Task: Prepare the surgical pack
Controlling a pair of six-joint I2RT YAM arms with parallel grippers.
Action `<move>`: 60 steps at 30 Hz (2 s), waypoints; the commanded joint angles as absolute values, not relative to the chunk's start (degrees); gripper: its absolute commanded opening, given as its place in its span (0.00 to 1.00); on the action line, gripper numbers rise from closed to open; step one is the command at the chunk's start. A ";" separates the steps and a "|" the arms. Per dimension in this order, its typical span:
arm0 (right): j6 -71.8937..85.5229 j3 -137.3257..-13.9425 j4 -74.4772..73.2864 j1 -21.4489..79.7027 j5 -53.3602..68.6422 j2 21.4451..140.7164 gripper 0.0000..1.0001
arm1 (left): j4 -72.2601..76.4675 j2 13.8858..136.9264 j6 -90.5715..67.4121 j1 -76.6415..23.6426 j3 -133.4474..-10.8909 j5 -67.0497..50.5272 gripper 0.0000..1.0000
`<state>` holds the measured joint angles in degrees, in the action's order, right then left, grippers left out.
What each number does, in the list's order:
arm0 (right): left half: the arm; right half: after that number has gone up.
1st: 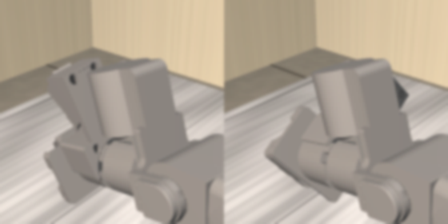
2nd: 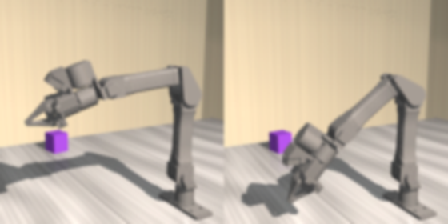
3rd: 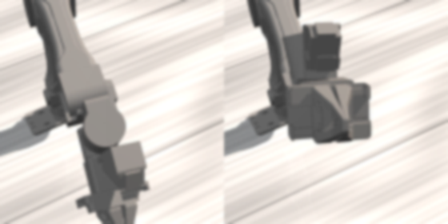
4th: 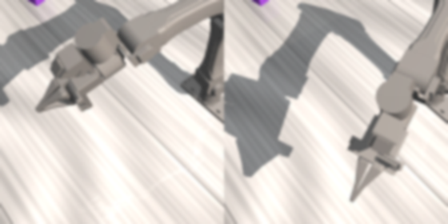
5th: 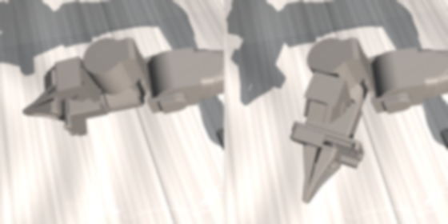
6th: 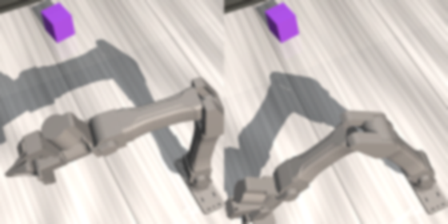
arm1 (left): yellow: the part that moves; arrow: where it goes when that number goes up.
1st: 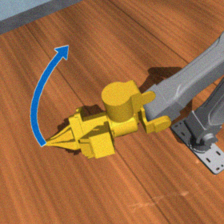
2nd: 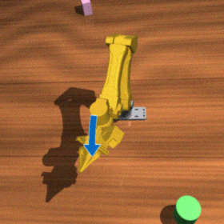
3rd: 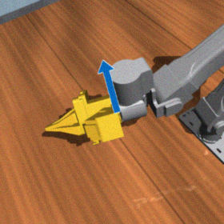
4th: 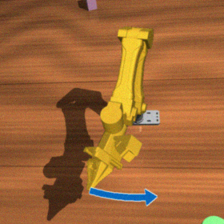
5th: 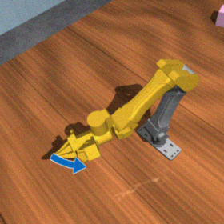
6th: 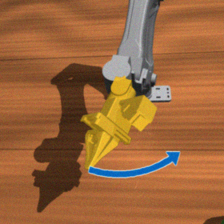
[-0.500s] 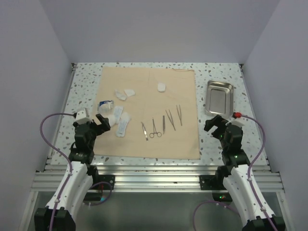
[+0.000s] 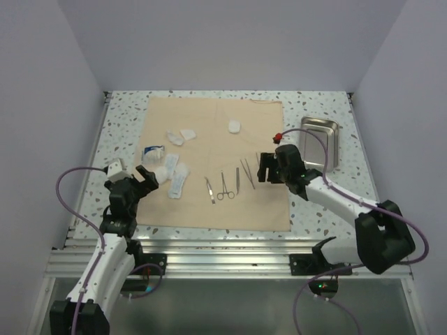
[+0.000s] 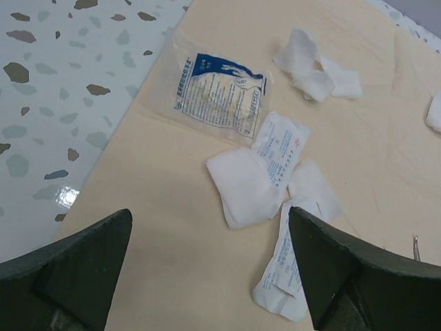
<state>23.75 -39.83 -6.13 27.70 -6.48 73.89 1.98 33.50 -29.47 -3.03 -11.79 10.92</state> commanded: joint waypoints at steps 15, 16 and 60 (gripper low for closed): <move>18.37 -55.28 -11.86 27.95 -9.93 94.39 0.45 | 2.99 34.98 -30.23 -2.81 -14.24 10.55 1.00; 18.37 -55.37 -11.95 28.04 -9.93 95.70 0.43 | 2.99 35.24 -30.23 -2.81 -14.33 10.46 1.00; 18.02 -79.01 -25.67 2.90 -15.99 111.35 0.01 | 3.60 34.98 -30.06 -2.81 -13.89 8.35 1.00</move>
